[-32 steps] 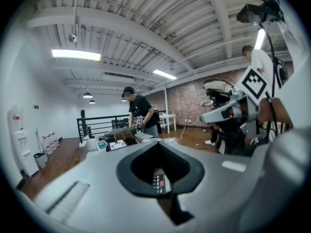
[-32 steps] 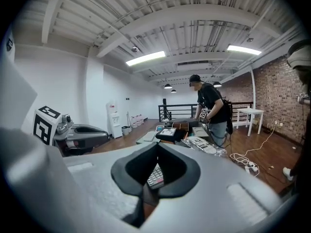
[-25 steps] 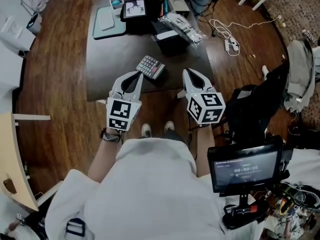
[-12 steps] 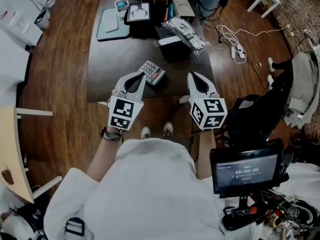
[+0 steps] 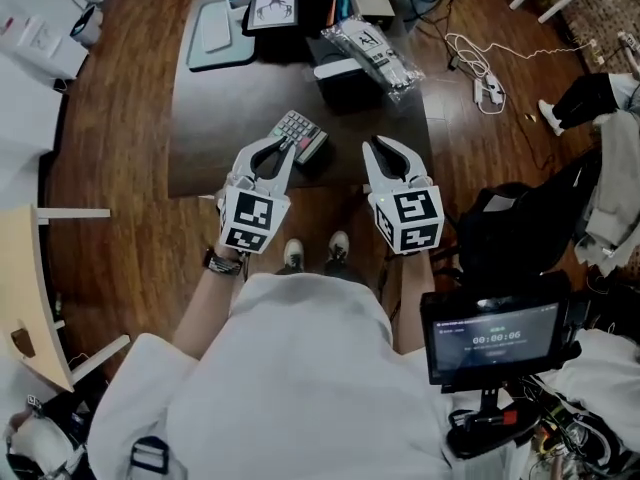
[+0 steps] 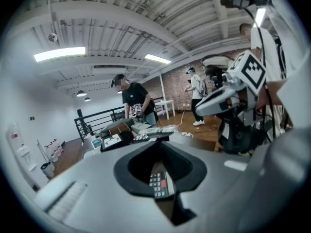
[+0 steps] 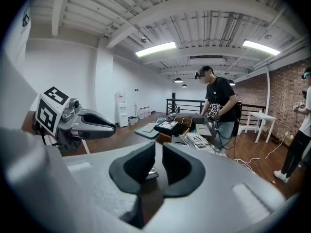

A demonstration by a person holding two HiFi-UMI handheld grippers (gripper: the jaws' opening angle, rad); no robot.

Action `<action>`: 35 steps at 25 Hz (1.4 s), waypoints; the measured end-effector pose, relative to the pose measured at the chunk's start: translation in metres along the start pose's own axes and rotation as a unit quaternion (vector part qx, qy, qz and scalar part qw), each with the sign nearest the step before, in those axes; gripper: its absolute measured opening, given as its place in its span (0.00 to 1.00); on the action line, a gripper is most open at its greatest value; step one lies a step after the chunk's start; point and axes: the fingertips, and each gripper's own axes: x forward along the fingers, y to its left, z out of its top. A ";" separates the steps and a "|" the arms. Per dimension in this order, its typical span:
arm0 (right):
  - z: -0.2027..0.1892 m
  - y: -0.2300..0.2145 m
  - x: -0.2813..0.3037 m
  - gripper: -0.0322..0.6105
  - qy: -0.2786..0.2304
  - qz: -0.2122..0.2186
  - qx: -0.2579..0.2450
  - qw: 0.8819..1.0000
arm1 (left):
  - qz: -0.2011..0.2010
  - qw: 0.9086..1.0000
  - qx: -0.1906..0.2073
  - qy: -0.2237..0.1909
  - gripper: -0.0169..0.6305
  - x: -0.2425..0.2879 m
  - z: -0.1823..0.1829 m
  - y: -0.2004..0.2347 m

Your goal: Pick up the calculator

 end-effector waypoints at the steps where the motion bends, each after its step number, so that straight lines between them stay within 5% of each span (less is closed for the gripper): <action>1: -0.003 -0.001 0.002 0.11 0.004 0.002 0.002 1.000 | 0.000 1.000 -0.001 0.010 0.10 0.005 -0.006 -0.002; 7: -0.031 -0.011 0.015 0.11 0.050 0.006 0.034 0.998 | -0.051 0.998 -0.002 0.046 0.18 0.037 -0.034 -0.026; 17: -0.074 -0.019 0.028 0.11 0.113 0.011 0.049 0.992 | -0.070 0.990 0.033 0.118 0.18 0.071 -0.090 -0.051; 20: -0.087 -0.020 0.033 0.11 0.133 0.017 0.025 0.991 | -0.071 0.986 0.049 0.145 0.19 0.078 -0.109 -0.056; 25: -0.097 -0.017 0.038 0.11 0.164 0.010 -0.101 0.981 | -0.079 0.979 0.081 0.172 0.19 0.092 -0.129 -0.068; 28: -0.106 -0.011 0.041 0.11 0.172 0.021 -0.117 0.978 | -0.073 0.975 0.096 0.188 0.19 0.099 -0.138 -0.071; 31: -0.114 -0.008 0.045 0.11 0.179 0.031 -0.114 0.977 | -0.058 0.964 0.144 0.217 0.20 0.106 -0.149 -0.068; 35: -0.128 -0.005 0.052 0.11 0.191 0.043 -0.112 0.974 | -0.042 0.935 0.239 0.257 0.21 0.117 -0.168 -0.071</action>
